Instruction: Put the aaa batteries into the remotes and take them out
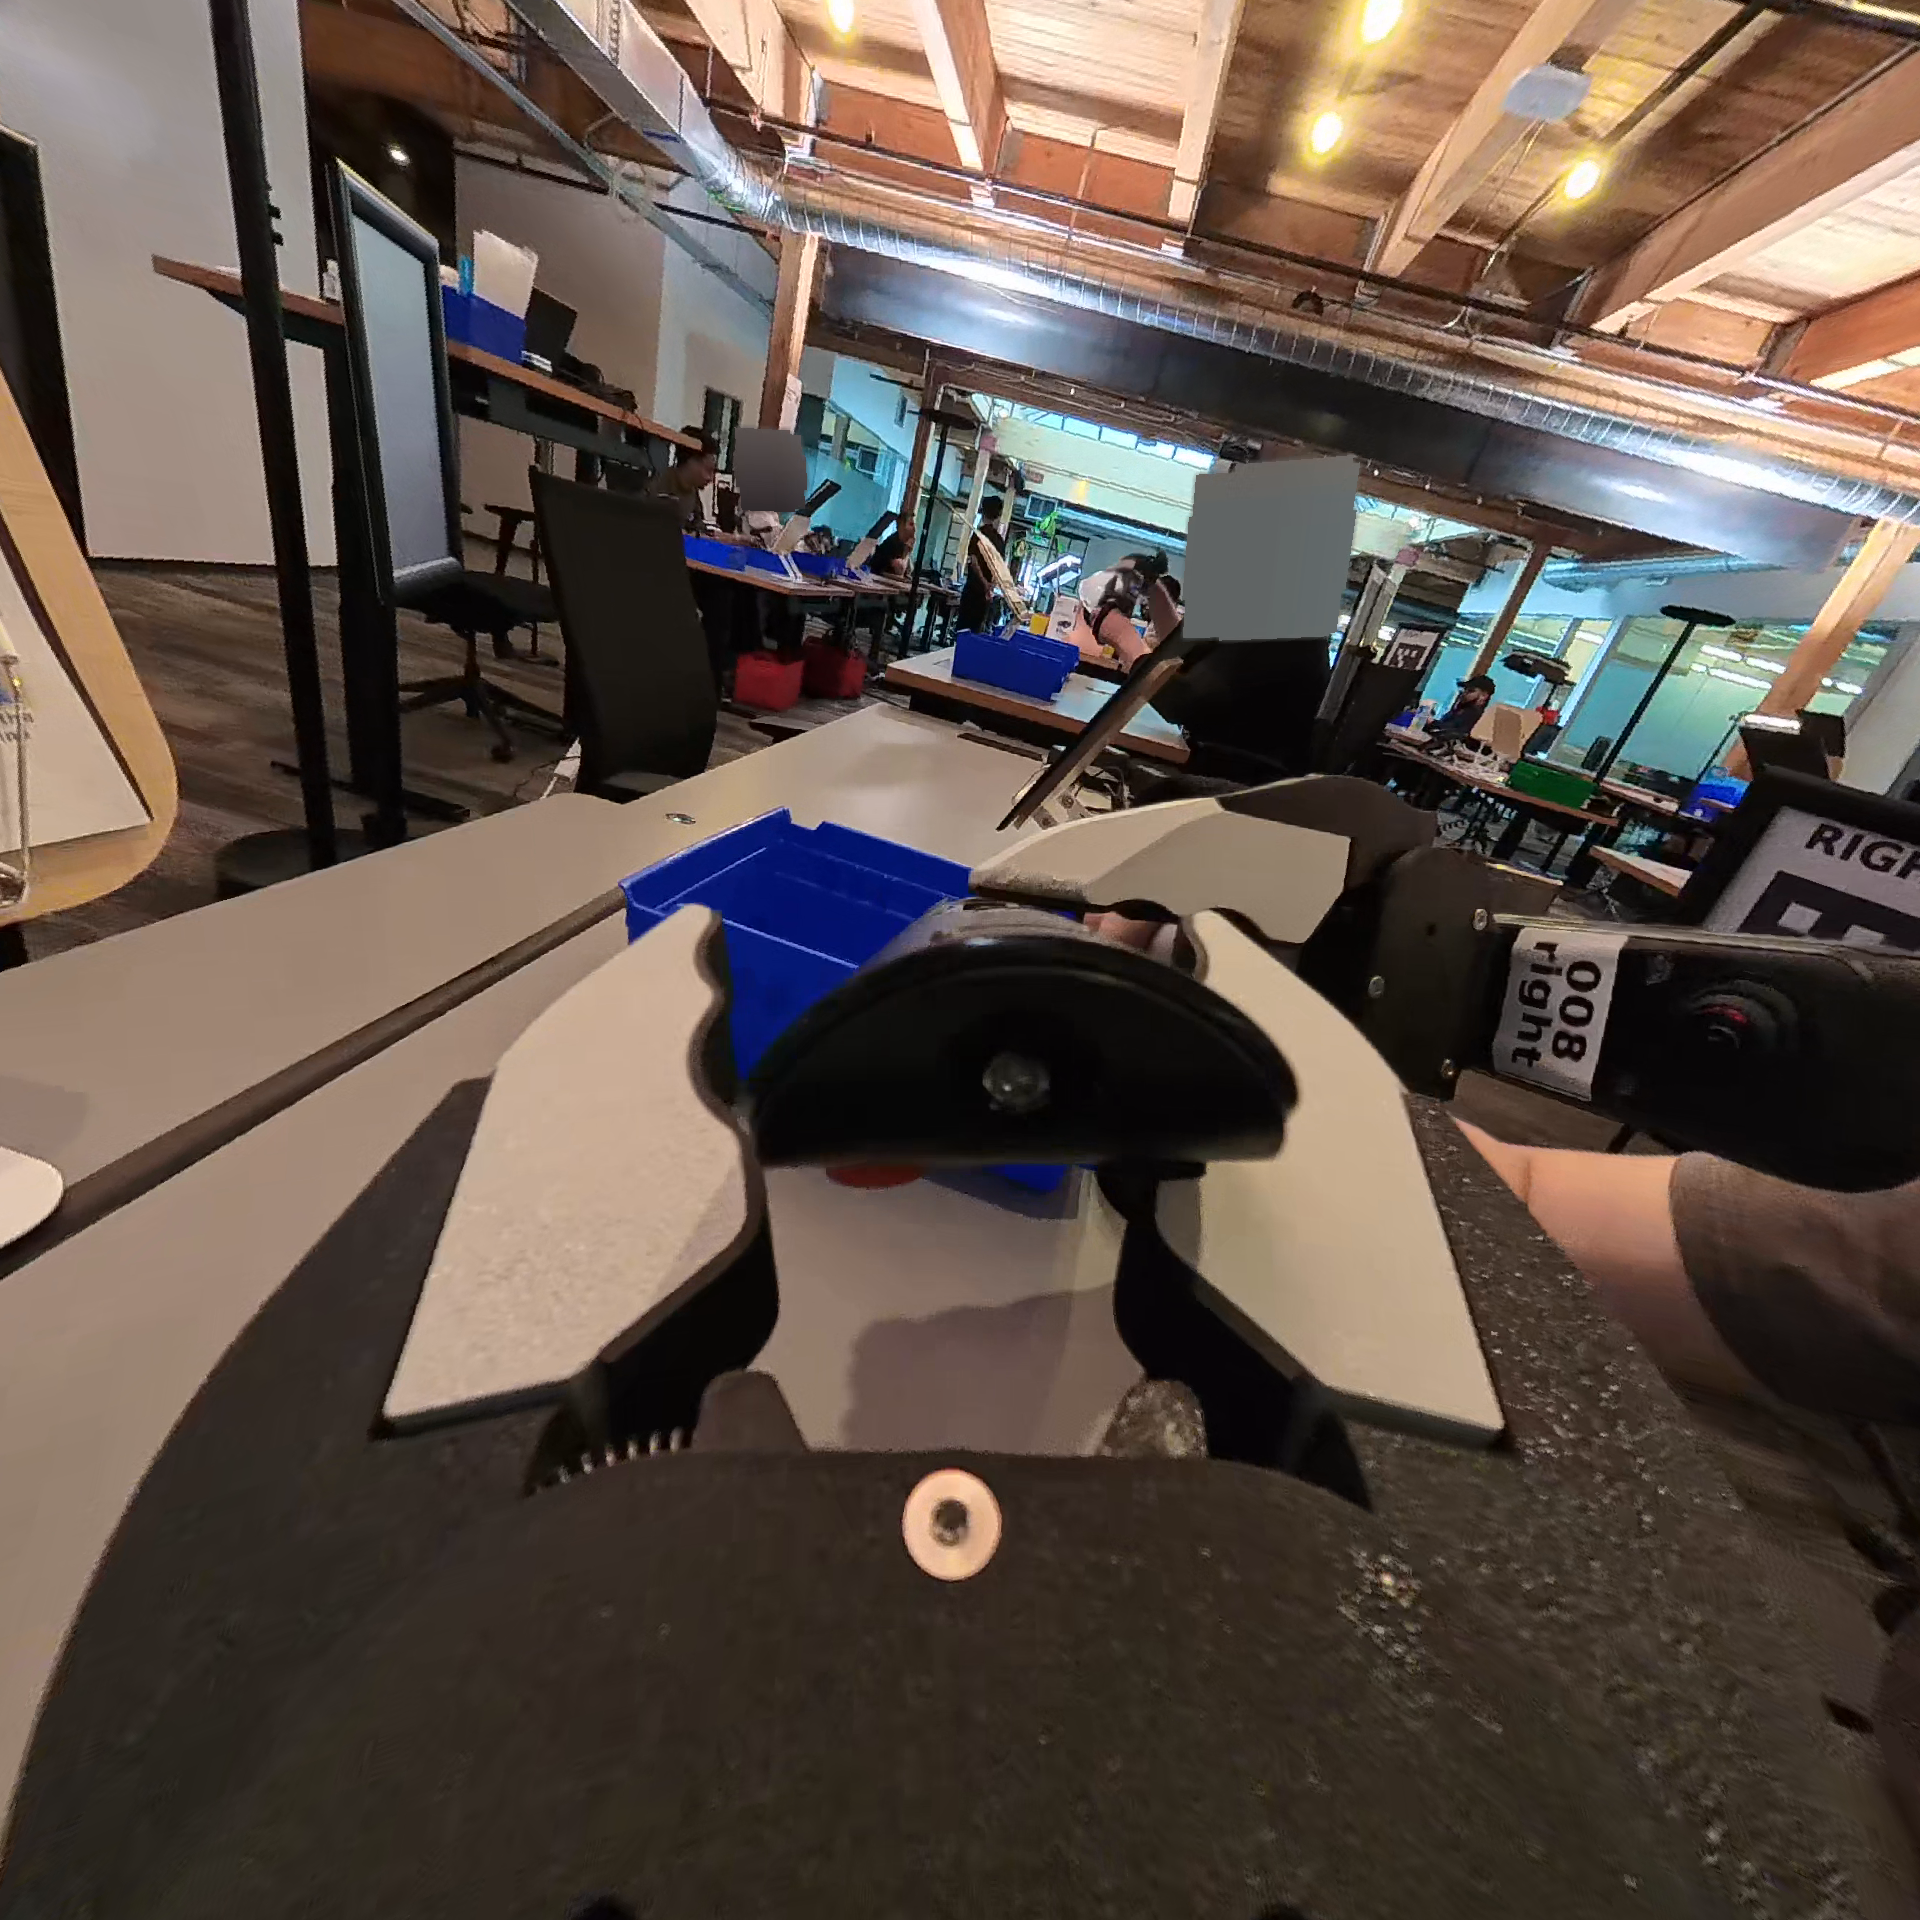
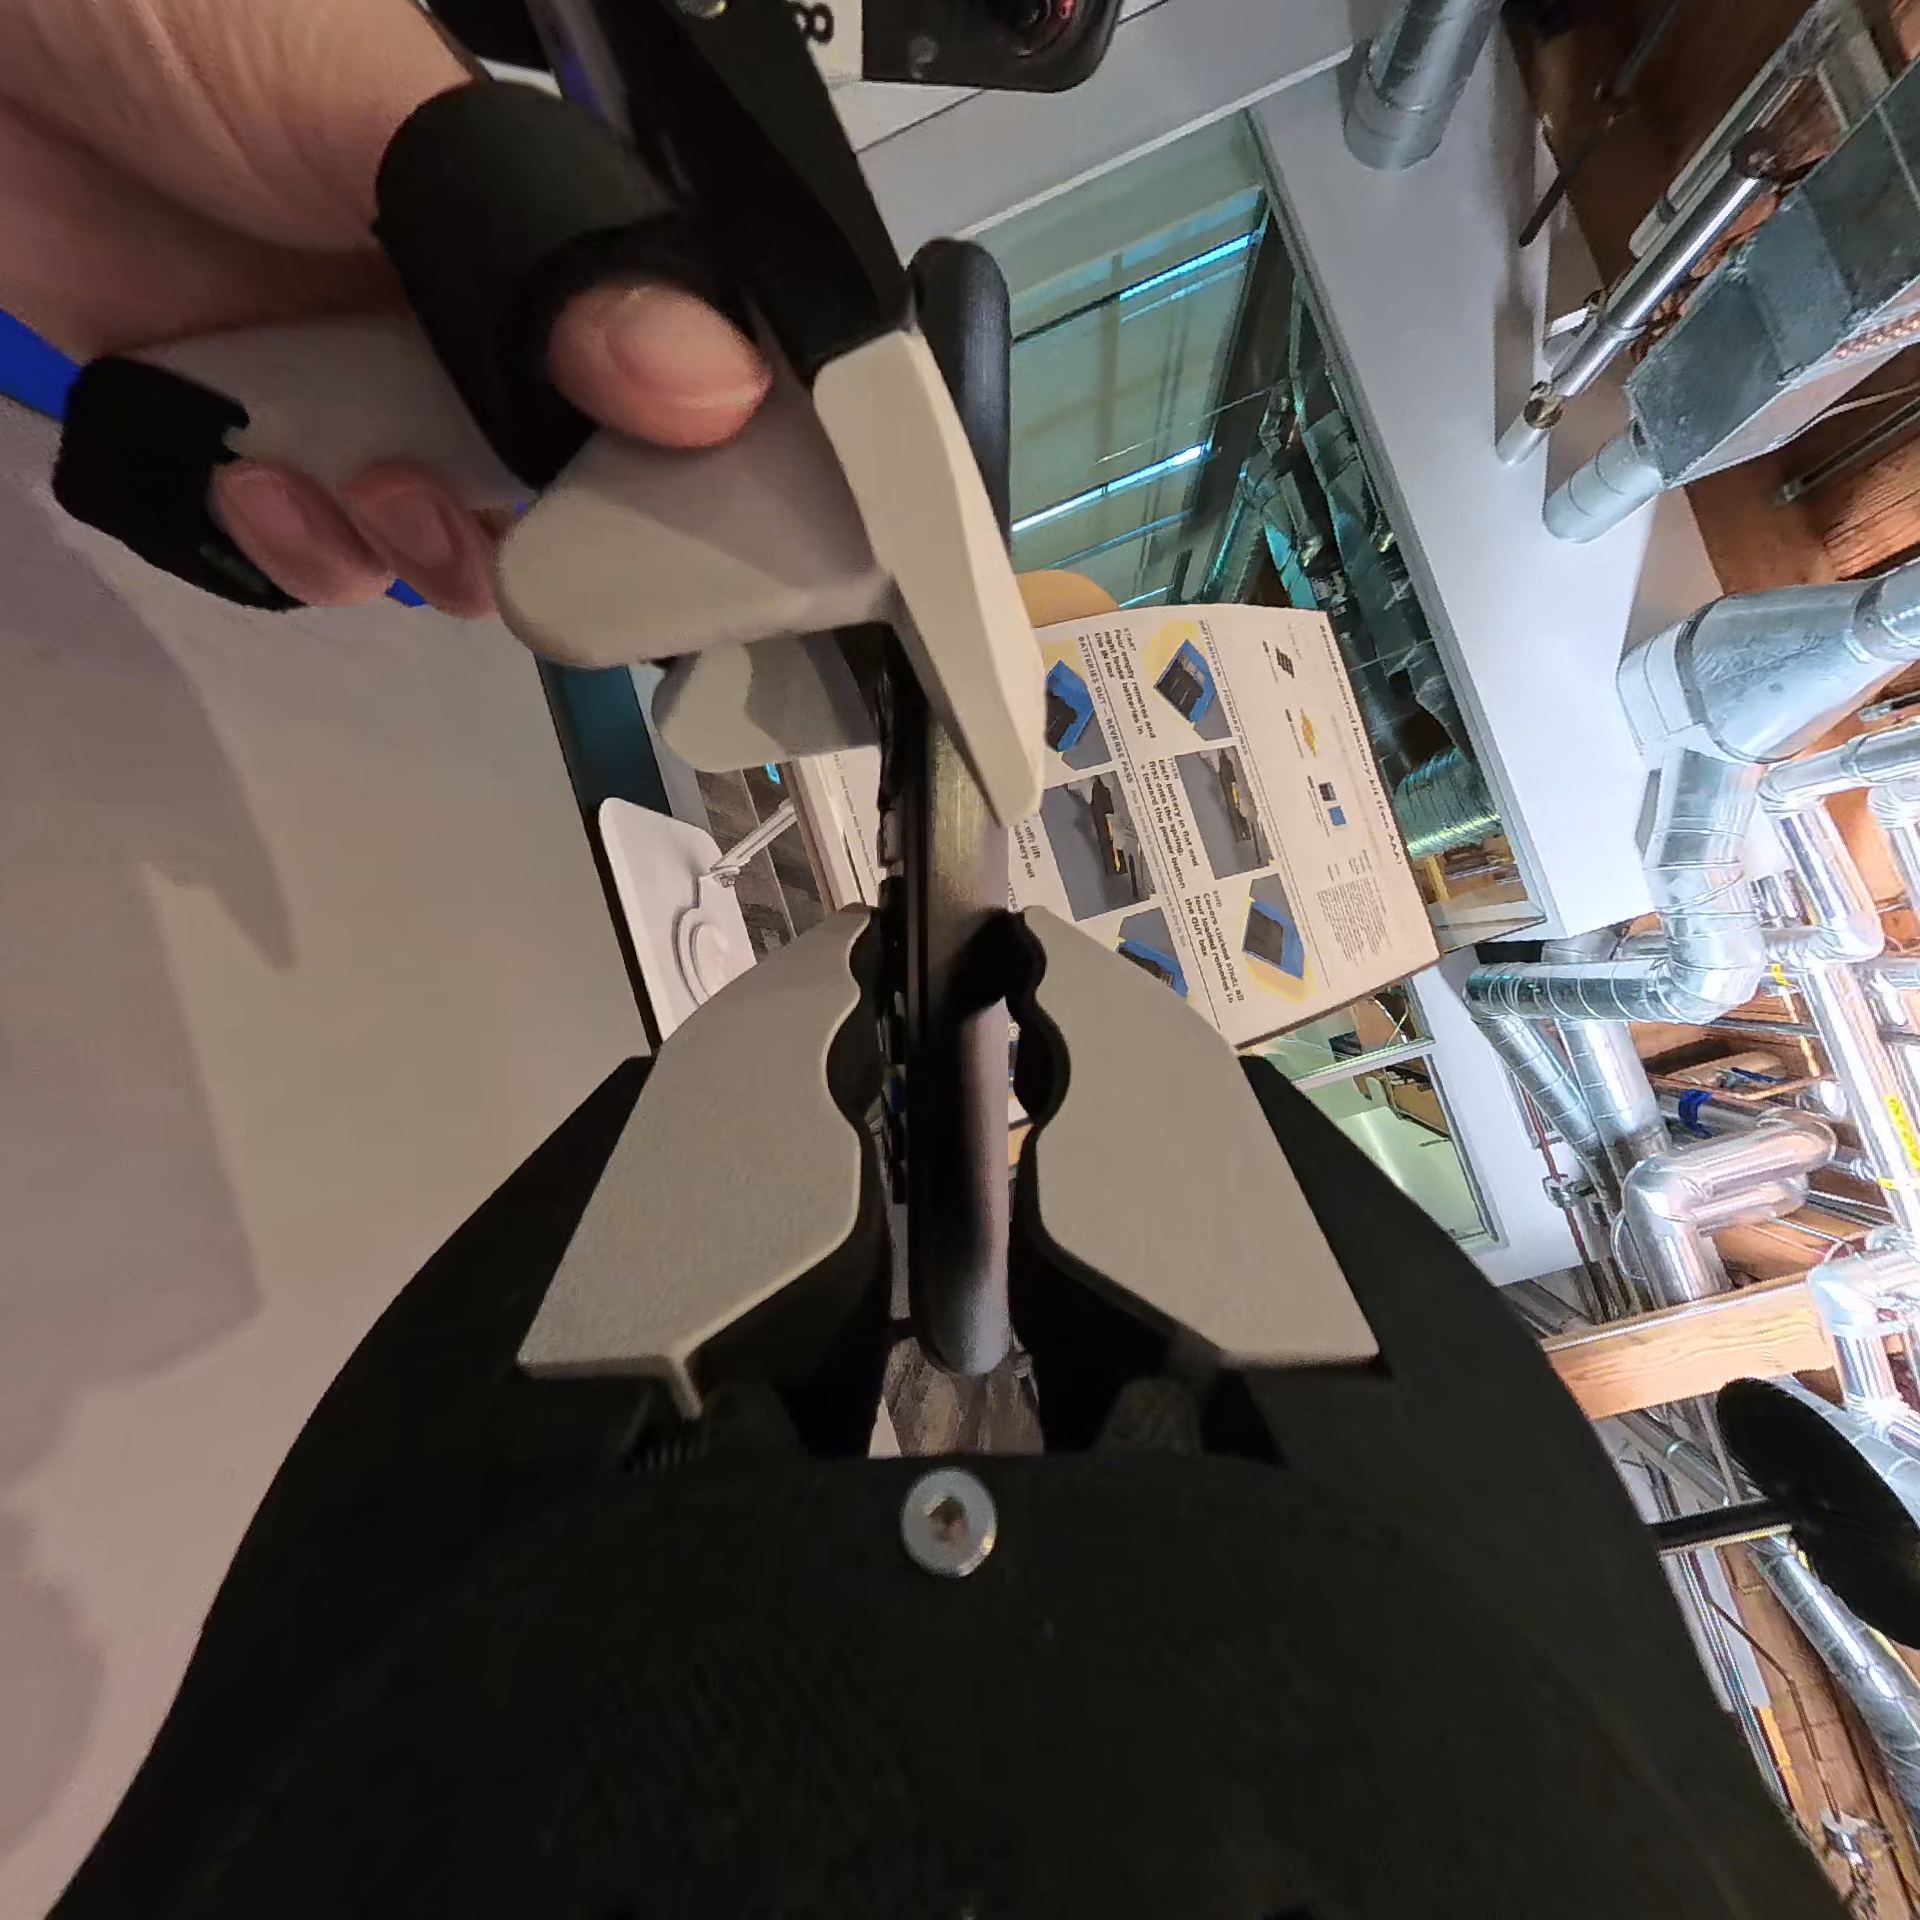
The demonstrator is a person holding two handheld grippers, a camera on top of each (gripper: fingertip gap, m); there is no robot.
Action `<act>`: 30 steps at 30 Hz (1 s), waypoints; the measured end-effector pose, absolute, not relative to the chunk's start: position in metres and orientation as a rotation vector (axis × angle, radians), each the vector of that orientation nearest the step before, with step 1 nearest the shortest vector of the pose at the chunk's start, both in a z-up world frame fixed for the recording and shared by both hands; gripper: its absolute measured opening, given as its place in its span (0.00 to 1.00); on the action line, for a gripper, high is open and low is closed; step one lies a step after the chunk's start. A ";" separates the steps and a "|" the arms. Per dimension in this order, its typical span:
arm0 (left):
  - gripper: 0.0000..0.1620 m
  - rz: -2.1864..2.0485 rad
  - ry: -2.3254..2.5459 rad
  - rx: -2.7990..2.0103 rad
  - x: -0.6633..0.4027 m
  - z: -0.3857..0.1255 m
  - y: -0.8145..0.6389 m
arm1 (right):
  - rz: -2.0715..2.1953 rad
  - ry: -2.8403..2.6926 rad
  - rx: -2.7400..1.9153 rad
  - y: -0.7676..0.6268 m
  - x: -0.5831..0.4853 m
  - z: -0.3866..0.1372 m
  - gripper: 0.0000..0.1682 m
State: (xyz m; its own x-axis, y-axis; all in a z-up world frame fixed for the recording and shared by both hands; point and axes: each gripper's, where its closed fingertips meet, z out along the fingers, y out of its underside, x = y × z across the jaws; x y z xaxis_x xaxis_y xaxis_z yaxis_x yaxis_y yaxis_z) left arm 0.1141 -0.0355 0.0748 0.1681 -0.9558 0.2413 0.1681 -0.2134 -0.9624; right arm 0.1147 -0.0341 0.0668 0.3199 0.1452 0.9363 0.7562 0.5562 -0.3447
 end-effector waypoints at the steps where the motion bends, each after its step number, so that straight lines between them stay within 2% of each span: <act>1: 0.50 -1.280 0.849 -1.347 0.115 0.074 -0.036 | -0.489 -1.198 -0.930 -0.035 0.114 0.067 0.13; 12: 0.41 -1.351 0.870 -1.274 0.119 0.079 -0.048 | -0.418 -1.186 -0.866 -0.045 0.101 0.067 0.14; 21: 0.40 -1.465 0.737 -1.225 0.096 0.096 -0.036 | -0.325 -1.091 -0.958 -0.032 0.113 0.071 0.27; 24: 0.39 -1.461 0.730 -1.217 0.095 0.098 -0.036 | -0.315 -1.129 -0.980 -0.029 0.112 0.062 0.27; 26: 0.39 -1.468 0.745 -1.215 0.096 0.098 -0.038 | -0.325 -1.161 -0.972 -0.031 0.110 0.058 0.15; 30: 0.41 -1.443 0.884 -1.276 0.100 0.090 -0.045 | -0.353 -1.191 -0.964 -0.033 0.117 0.064 0.14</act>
State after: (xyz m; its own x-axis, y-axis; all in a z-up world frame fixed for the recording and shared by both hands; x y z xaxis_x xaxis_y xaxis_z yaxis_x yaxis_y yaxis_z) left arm 0.1004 -0.0453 0.0901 0.0300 -0.9631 0.2675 0.1988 -0.2566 -0.9459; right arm 0.1165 -0.0332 0.0637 0.3749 0.2409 0.8952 0.6895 0.5731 -0.4429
